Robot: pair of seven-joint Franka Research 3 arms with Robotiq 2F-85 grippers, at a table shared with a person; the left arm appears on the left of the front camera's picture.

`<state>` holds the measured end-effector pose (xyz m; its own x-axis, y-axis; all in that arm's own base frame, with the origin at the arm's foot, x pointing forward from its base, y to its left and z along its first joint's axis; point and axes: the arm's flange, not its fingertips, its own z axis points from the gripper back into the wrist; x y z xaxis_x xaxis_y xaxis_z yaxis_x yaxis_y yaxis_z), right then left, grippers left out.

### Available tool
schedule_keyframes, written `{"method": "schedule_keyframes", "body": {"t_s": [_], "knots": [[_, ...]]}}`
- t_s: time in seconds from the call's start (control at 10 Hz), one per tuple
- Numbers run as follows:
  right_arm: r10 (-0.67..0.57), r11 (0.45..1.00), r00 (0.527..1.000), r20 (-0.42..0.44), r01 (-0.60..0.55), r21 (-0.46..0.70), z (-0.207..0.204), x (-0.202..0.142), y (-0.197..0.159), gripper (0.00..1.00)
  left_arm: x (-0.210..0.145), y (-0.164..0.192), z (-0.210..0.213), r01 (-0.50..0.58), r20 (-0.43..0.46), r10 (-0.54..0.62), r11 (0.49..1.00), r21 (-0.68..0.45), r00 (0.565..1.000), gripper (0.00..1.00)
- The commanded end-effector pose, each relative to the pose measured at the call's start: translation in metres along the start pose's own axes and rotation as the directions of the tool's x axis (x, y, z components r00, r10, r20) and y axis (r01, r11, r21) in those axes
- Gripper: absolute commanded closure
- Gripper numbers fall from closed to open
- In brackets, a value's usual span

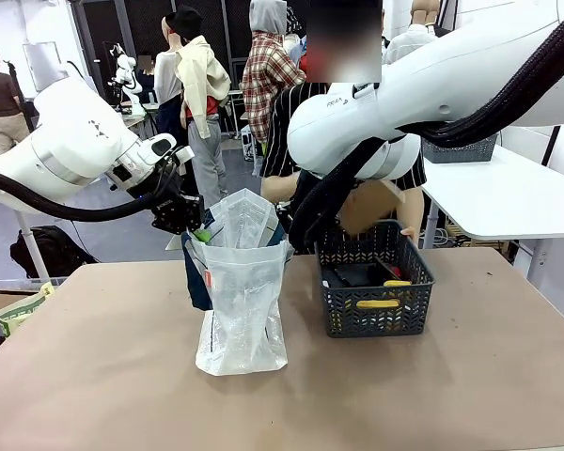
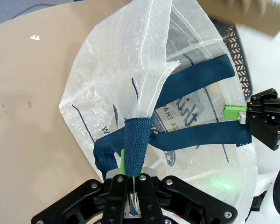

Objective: Transfer purchased items from the store into the shopping bag.
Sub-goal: Move the Reusable shopping bag to the right side of the table.

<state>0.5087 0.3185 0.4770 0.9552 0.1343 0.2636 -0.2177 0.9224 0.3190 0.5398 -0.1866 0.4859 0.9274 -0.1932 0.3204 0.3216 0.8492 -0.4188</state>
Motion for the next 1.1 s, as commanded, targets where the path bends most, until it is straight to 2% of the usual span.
{"method": "schedule_keyframes", "body": {"t_s": [0.0,1.0], "knots": [[-0.009,1.000,1.000,-0.001,0.009,0.011,0.0005,-0.0002,0.0004,1.00,0.0012,-0.0001,0.0008,-0.003,-0.010,0.003,1.000,0.005,1.000,1.00],[-0.009,1.000,1.000,-0.001,0.009,0.011,0.0005,-0.0002,0.0004,1.00,0.0012,-0.0001,0.0008,-0.003,-0.010,0.003,1.000,0.005,1.000,1.00]]}}
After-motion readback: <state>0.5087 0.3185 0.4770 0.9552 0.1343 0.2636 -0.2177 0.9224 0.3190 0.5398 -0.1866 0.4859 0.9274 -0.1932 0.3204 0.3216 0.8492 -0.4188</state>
